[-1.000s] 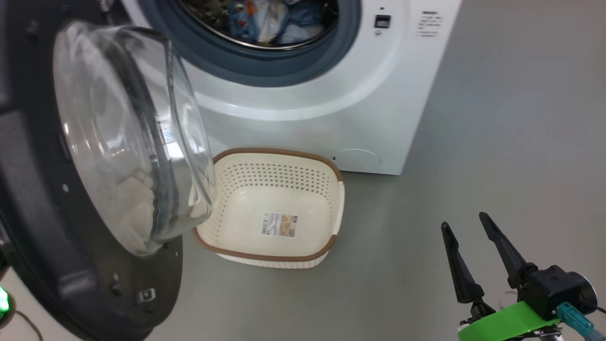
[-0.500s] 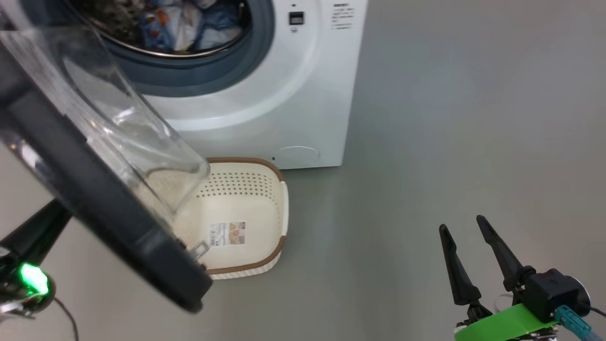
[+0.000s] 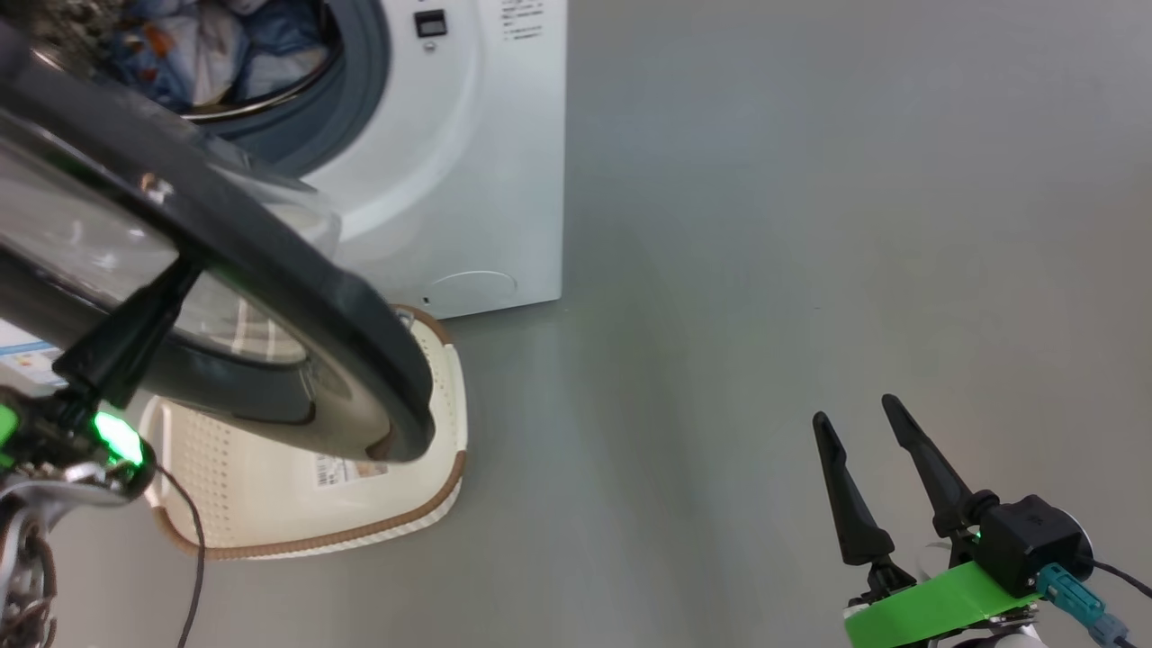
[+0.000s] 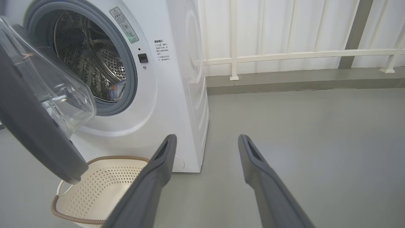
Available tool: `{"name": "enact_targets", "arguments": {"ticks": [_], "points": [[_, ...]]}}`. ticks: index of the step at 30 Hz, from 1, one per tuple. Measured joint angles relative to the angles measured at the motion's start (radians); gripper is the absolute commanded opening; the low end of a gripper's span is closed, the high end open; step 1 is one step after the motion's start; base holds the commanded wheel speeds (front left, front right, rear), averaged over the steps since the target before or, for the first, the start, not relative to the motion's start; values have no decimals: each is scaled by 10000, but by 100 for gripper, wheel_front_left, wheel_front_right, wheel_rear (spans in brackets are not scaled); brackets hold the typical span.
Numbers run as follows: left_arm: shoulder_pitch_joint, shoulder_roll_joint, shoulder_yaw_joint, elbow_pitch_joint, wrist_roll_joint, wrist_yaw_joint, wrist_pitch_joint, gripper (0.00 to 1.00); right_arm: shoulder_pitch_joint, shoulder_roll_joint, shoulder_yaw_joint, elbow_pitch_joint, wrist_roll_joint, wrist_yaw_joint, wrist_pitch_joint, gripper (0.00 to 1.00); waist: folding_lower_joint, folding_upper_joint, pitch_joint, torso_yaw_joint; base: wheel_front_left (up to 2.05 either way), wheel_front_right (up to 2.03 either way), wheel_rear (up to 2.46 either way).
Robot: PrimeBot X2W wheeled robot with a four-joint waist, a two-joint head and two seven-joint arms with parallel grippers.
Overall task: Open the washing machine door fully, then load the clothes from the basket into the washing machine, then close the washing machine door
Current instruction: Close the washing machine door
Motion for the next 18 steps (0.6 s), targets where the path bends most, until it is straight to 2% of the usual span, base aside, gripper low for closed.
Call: {"name": "enact_targets", "arguments": {"ticks": [5,11,18], "points": [[-762,-224,-113,690,173,-25,-186,0,-105,2,98,167,6,0,-77,100,0,0,71,-382,0,0,0],[-1299,-395,-180,1444,408,-276,-265,0,-262,2,215,288,100,0,-161,100,1,0,127,-772,0,0,0],[-1532,-497,-117,1751,403,-456,-272,0,-328,2,192,357,161,0,-224,100,1,1,205,-887,0,0,0]]}}
